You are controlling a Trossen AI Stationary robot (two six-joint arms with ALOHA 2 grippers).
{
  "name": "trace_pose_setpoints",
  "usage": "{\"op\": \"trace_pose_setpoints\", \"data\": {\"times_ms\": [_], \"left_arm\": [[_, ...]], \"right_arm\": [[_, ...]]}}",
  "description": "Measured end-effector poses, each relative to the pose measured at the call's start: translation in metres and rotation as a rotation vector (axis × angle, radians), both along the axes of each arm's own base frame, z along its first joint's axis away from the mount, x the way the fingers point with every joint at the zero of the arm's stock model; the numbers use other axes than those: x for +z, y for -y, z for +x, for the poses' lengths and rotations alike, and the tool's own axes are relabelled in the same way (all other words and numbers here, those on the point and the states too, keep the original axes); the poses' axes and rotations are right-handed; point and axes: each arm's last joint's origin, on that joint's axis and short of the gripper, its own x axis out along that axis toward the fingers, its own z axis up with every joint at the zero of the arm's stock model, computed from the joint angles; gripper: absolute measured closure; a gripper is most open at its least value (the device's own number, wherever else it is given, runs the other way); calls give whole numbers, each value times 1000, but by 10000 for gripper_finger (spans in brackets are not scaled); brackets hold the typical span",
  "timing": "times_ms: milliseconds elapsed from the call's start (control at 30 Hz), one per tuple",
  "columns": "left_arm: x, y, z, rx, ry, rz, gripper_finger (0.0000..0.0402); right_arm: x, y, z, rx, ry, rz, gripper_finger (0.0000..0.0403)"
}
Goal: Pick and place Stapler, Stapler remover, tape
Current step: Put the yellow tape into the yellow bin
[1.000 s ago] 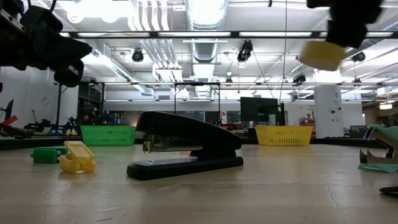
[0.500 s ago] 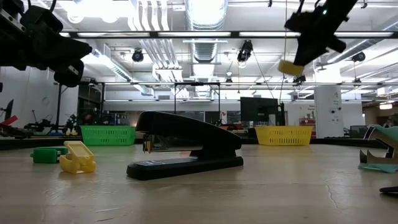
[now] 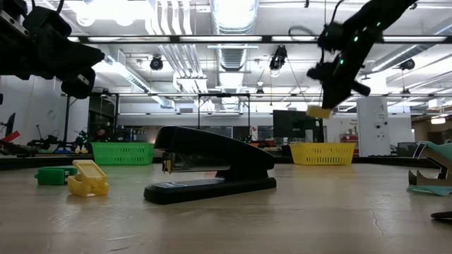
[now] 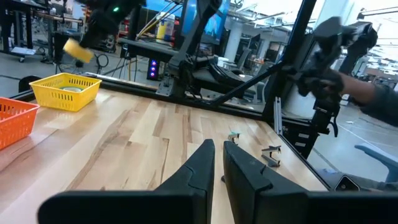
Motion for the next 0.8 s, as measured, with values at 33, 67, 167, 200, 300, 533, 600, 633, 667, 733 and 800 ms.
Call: {"op": "trace_pose_setpoints", "data": {"times_ms": [33,67,167,200,300,533,600,633,667,733,800], "left_arm": [[0,0,0,0,0,0,364],[0,0,0,0,0,0,364],[0,0,0,0,0,0,364],[0,0,0,0,0,0,364],[0,0,0,0,0,0,364],[0,0,0,0,0,0,364],[0,0,0,0,0,0,364],[0,0,0,0,0,0,364],[0,0,0,0,0,0,364],[0,0,0,0,0,0,364],[0,0,0,0,0,0,364]], "right_arm": [[-5,6,0,-13,-15,18,355],[-10,11,0,-22,-32,36,355],[-29,23,2,-36,-82,95,354],[-35,27,4,-33,-99,114,354],[-44,34,8,-5,-135,135,358],[-51,47,15,-14,-174,135,356],[-50,49,16,-26,-203,113,353],[-50,50,16,-30,-209,107,352],[-49,51,16,-34,-207,104,352],[-49,52,16,-43,-203,104,353],[-50,52,14,-51,-207,110,356]]}}
